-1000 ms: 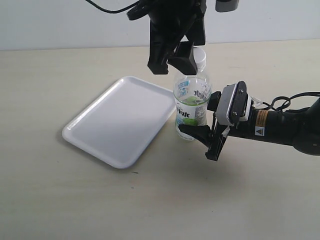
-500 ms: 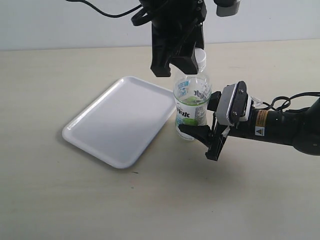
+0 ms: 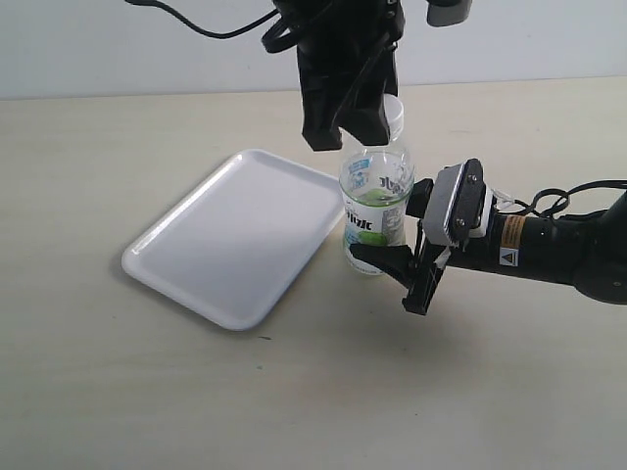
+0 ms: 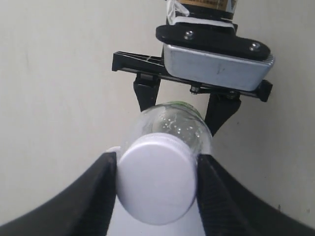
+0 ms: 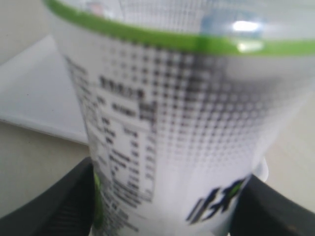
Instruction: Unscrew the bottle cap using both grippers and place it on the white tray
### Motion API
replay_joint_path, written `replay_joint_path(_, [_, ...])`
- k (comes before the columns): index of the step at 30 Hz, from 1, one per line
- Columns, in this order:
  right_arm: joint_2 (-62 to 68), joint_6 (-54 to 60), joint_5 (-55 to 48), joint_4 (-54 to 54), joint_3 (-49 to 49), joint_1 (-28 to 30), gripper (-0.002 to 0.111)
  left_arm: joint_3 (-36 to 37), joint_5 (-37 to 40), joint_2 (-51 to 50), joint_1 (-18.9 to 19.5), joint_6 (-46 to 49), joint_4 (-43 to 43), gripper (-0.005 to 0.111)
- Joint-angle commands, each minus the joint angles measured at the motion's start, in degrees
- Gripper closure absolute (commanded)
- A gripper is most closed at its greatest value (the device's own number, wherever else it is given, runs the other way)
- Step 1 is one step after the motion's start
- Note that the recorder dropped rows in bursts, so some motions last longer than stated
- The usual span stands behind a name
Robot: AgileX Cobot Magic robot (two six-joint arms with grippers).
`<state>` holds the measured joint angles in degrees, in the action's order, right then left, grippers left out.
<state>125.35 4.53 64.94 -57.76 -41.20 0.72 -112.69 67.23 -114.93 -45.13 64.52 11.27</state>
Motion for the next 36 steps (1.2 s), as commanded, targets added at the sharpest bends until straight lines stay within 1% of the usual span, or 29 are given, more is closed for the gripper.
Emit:
replay_joint_path(1, [0.6, 1.4, -7.9, 0.4, 0.1, -0.1, 0.108, -0.5, -0.1, 0.1, -0.1, -10.2, -0.1, 0.107])
replay_joint_path(10, [0.6, 1.4, -7.9, 0.8, 0.1, -0.1, 0.108, -0.5, -0.1, 0.1, -0.1, -24.3, -0.1, 0.107])
replay_joint_path(17, [0.6, 1.4, -8.1, 0.8, 0.1, -0.1, 0.108, -0.5, -0.3, 0.1, -1.0, -35.6, -0.1, 0.107])
replay_joint_path(21, [0.6, 1.3, -8.4, 0.8, 0.1, -0.1, 0.108, -0.5, -0.1, 0.1, -1.6, -44.2, -0.1, 0.107])
replay_joint_path(22, [0.6, 1.3, -8.5, 0.8, 0.1, -0.1, 0.108, -0.5, -0.1, 0.1, -1.8, -47.7, -0.2, 0.107])
replay_joint_path(24, [0.6, 1.3, -8.5, 0.8, 0.1, -0.1, 0.108, -0.5, 0.1, 0.1, -1.8, -51.2, -0.2, 0.107])
replay_joint_path(26, [0.6, 1.3, -8.5, 0.8, 0.1, -0.1, 0.108, -0.5, 0.3, 0.1, -1.8, -52.9, -0.2, 0.107])
replay_joint_path(30, [0.6, 0.3, -8.3, 0.6, 0.1, -0.1, 0.108, -0.5, -0.6, 0.1, -1.8, -52.0, -0.2, 0.107])
replay_joint_path(31, [0.6, 0.2, -8.3, 0.6, 0.1, -0.1, 0.108, -0.5, -0.9, 0.1, -1.8, -51.5, -0.2, 0.102])
replay_joint_path(32, [0.6, 0.2, -8.3, 0.6, 0.1, -0.1, 0.108, -0.5, -1.3, 0.1, -1.8, -51.5, -0.2, 0.093])
replay_joint_path(33, [0.6, 0.2, -8.3, 0.6, 0.1, -0.1, 0.108, -0.5, -1.4, 0.1, -1.8, -51.5, -0.1, 0.078])
replay_joint_path(35, [0.6, 0.2, -8.3, 0.6, 0.1, -0.1, 0.108, -0.5, -1.4, 0.1, -1.8, -51.5, -0.1, 0.056])
replay_joint_path(36, [0.6, 0.2, -8.3, 0.6, 0.1, -0.1, 0.108, -0.5, -1.4, 0.1, -1.8, -51.5, -0.1, 0.047])
